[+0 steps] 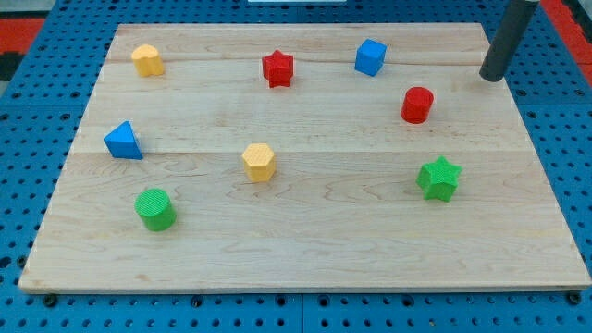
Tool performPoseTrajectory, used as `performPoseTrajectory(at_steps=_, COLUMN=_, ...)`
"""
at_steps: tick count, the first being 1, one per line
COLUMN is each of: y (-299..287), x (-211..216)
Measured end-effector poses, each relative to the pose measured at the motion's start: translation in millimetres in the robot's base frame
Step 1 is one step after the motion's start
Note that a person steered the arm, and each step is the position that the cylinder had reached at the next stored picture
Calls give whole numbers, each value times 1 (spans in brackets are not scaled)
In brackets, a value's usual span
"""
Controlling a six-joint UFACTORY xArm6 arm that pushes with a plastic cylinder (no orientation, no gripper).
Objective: Move your arm towards the top center
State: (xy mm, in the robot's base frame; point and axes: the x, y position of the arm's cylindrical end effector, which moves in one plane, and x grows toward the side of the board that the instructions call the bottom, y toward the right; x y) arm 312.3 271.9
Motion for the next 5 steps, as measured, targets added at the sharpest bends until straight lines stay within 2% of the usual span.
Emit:
performPoseTrajectory(at_steps=4, y=2, x=8)
performPoseTrajectory(at_steps=5, y=2, x=22)
